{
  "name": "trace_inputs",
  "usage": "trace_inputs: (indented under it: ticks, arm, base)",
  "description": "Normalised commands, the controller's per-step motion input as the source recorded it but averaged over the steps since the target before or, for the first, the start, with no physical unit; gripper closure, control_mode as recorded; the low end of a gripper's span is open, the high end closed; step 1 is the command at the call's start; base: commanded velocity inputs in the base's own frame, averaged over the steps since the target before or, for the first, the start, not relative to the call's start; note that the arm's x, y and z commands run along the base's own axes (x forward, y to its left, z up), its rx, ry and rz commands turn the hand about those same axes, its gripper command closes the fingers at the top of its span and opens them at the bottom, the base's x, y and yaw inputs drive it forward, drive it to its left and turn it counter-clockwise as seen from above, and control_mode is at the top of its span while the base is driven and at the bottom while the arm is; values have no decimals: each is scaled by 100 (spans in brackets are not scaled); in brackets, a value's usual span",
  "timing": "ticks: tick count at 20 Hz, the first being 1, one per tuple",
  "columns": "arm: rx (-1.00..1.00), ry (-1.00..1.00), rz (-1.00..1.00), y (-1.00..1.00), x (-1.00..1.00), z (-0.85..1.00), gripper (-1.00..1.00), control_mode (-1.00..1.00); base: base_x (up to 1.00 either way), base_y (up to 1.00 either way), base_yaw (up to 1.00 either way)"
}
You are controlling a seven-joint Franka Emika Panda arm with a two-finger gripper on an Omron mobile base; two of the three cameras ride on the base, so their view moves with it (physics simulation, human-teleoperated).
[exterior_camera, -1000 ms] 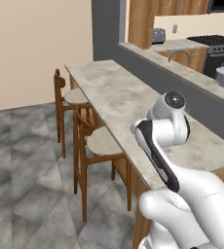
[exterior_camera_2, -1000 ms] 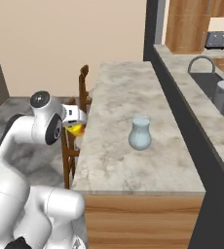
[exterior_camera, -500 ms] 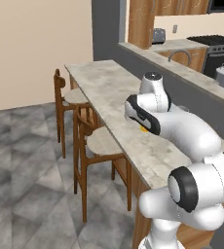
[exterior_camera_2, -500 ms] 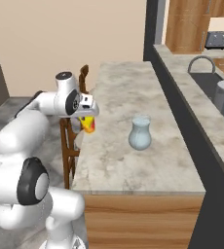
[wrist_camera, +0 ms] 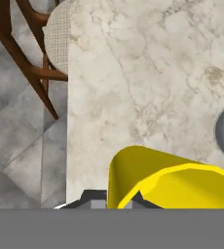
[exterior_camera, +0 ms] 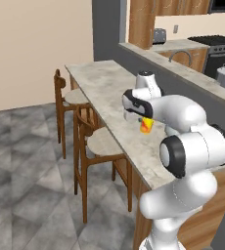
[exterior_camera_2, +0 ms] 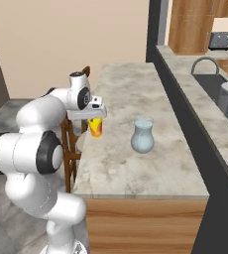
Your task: Place the pitcher and cup on the dining counter for serving.
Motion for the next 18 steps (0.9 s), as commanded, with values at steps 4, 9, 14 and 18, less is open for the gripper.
trace_inputs:
  ticks: [4,9,14,18]
  arm:
    - [-1,11,4,-22,45,-64,100,-100]
    - [0,14,1,-9,38,-54,100,-100]
    - [0,3,0,-10,16,-51,100,-100]
    - [0,0,0,-3,3,-44,100,-100]
  base:
    - [0,0,0]
    - [0,0,0]
    - [0,0,0]
    - [0,0,0]
